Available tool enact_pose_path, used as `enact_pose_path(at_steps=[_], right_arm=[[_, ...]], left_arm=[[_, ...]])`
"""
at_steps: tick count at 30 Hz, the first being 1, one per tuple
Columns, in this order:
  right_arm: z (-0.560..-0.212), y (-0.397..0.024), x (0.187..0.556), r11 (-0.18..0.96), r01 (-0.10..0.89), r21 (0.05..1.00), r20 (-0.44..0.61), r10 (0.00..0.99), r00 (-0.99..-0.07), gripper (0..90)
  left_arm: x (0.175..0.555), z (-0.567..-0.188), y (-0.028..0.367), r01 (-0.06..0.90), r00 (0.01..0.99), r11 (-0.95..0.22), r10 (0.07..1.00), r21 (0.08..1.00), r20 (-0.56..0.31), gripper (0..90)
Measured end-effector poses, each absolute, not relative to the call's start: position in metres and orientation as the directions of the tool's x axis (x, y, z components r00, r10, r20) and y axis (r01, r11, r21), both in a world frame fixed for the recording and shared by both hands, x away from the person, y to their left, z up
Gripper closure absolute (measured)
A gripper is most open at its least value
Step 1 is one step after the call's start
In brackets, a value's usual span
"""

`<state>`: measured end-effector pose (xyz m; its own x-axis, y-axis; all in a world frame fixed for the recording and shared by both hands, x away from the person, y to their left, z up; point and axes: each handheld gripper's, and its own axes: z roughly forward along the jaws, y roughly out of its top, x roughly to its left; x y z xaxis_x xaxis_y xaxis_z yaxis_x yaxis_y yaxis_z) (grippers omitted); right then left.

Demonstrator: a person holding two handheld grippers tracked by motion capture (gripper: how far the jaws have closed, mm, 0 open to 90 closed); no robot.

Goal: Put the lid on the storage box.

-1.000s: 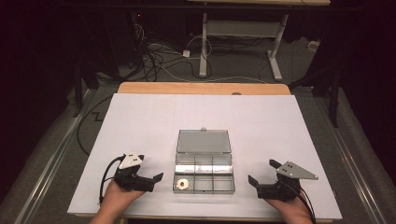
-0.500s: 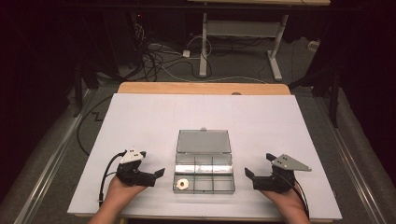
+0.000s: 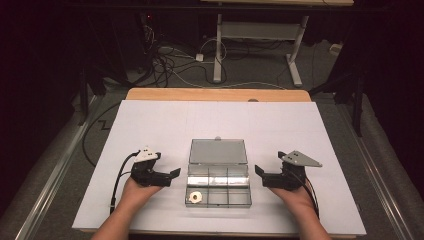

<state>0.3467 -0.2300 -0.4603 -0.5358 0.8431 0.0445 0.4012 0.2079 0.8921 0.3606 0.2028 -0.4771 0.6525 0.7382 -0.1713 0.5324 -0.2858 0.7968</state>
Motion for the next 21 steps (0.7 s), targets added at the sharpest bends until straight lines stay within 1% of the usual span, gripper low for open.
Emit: enact_pose_path(at_steps=[2,4,8,11,18,21], right_arm=[[-0.457,-0.227,0.351,0.211,0.395,0.894,0.039,0.842,-0.538,1.0],[-0.454,-0.223,0.355,0.21,0.388,0.898,0.036,0.842,-0.538,1.3],[-0.452,-0.216,0.367,0.199,0.406,0.892,0.06,0.837,-0.544,1.7],[-0.452,-0.209,0.376,0.2,0.413,0.889,0.064,0.837,-0.543,1.8],[-0.452,-0.194,0.398,0.214,0.477,0.852,0.098,0.831,-0.548,2.8],[-0.454,-0.184,0.404,0.224,0.519,0.825,0.12,0.828,-0.547,5.3]], left_arm=[[0.366,-0.473,0.201,0.531,0.645,-0.283,0.746,0.798,-0.165,0.0],[0.371,-0.468,0.202,0.534,0.632,-0.258,0.754,0.805,-0.178,0.0],[0.383,-0.465,0.198,0.542,0.628,-0.247,0.754,0.803,-0.192,0.0],[0.391,-0.467,0.191,0.559,0.63,-0.239,0.746,0.794,-0.219,0.0],[0.406,-0.465,0.167,0.567,0.655,-0.254,0.716,0.783,-0.242,0.0],[0.413,-0.466,0.16,0.584,0.653,-0.253,0.711,0.771,-0.262,0.0]])
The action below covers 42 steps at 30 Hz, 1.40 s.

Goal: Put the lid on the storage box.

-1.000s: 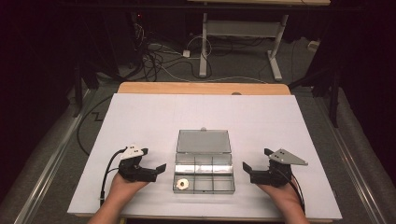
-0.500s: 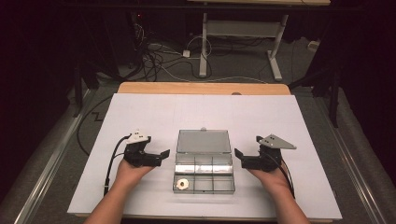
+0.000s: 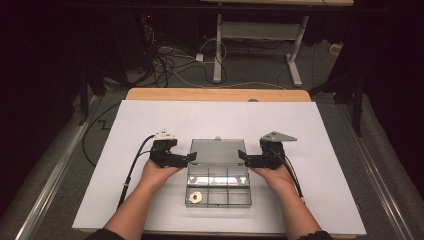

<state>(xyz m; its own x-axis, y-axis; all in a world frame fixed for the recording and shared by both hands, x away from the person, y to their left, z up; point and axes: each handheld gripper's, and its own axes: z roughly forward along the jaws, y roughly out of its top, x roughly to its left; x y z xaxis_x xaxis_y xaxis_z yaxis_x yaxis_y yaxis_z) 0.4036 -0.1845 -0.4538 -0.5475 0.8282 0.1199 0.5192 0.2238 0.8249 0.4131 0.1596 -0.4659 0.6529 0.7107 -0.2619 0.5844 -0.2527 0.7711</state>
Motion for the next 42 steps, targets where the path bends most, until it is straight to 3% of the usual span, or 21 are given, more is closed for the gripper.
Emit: enact_pose_path(at_steps=[18,36,42], right_arm=[[-0.471,-0.168,0.418,0.181,0.67,0.72,0.261,0.824,-0.503,14.5],[-0.474,-0.171,0.409,0.113,0.723,0.681,0.376,0.794,-0.479,16.3],[-0.474,-0.17,0.41,0.111,0.729,0.675,0.399,0.776,-0.488,21.6]], left_arm=[[0.422,-0.478,0.149,0.637,0.638,-0.273,0.711,0.721,-0.295,0.0],[0.418,-0.48,0.149,0.636,0.641,-0.269,0.706,0.723,-0.301,0.0],[0.417,-0.481,0.149,0.637,0.634,-0.261,0.713,0.725,-0.301,0.0]])
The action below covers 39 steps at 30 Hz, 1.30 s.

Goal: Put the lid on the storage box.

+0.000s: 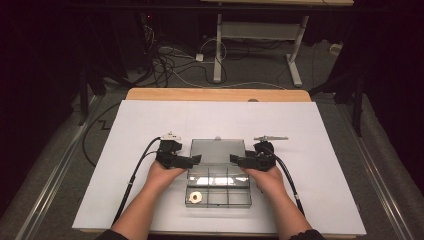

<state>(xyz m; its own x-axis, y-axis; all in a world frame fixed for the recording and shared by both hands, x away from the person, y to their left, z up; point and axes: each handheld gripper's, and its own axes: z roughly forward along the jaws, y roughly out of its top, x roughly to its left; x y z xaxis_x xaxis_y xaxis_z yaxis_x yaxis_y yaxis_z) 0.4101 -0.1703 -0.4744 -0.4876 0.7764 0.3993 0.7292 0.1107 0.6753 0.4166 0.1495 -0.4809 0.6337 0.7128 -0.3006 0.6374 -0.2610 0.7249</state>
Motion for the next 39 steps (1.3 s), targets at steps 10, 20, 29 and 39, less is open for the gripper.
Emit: enact_pose_path(at_steps=[10,20,29,39], right_arm=[[-0.476,-0.169,0.41,0.089,0.742,0.664,0.428,0.768,-0.476,24.4],[-0.468,-0.167,0.402,0.118,0.672,0.731,0.339,0.792,-0.507,32.7],[-0.463,-0.169,0.396,0.13,0.614,0.778,0.28,0.803,-0.525,41.6],[-0.456,-0.17,0.389,0.186,0.547,0.816,0.187,0.811,-0.554,47.8]], left_arm=[[0.416,-0.481,0.149,0.628,0.638,-0.263,0.713,0.732,-0.291,0.0],[0.417,-0.479,0.153,0.619,0.649,-0.251,0.697,0.744,-0.305,1.2],[0.413,-0.475,0.151,0.59,0.7,-0.255,0.634,0.766,-0.329,23.9],[0.406,-0.467,0.15,0.547,0.725,-0.268,0.626,0.793,-0.289,41.3]])
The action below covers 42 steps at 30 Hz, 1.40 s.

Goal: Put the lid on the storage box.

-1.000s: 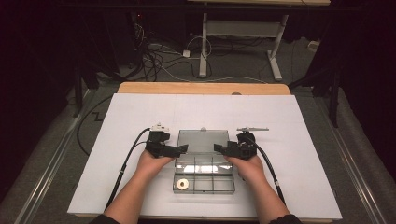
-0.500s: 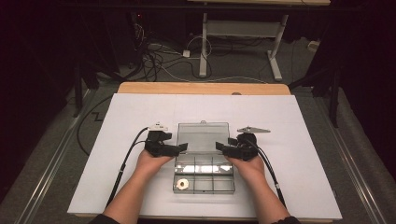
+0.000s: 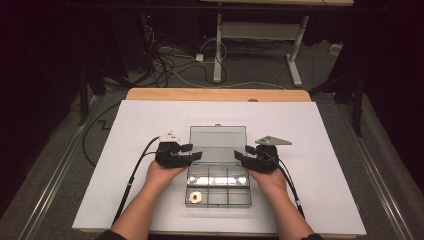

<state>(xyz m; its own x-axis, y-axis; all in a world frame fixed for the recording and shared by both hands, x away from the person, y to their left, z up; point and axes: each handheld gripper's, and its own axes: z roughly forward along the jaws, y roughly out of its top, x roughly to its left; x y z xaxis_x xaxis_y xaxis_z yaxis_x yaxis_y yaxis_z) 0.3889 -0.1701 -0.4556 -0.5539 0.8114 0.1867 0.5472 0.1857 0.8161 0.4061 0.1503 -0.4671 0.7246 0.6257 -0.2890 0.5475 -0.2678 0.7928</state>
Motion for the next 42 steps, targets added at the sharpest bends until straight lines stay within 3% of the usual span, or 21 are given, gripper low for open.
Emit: enact_pose_path(at_steps=[8,15,24,33,42], right_arm=[[-0.449,-0.179,0.374,0.249,0.471,0.846,0.089,0.806,-0.585,58.0],[-0.443,-0.195,0.354,0.244,0.416,0.876,0.068,0.791,-0.607,67.4],[-0.444,-0.201,0.339,0.243,0.393,0.887,0.07,0.771,-0.633,89.5],[-0.441,-0.193,0.335,0.256,0.356,0.899,0.055,0.74,-0.67,90.0],[-0.437,-0.188,0.335,0.255,0.335,0.907,0.049,0.727,-0.685,90.0]], left_arm=[[0.401,-0.461,0.152,0.521,0.73,-0.275,0.634,0.808,-0.255,49.8],[0.393,-0.454,0.155,0.491,0.732,-0.269,0.643,0.829,-0.225,59.5],[0.383,-0.448,0.159,0.463,0.735,-0.255,0.646,0.849,-0.207,68.5],[0.373,-0.442,0.161,0.434,0.742,-0.257,0.645,0.864,-0.181,74.6],[0.367,-0.441,0.161,0.424,0.747,-0.259,0.642,0.868,-0.173,74.9]])
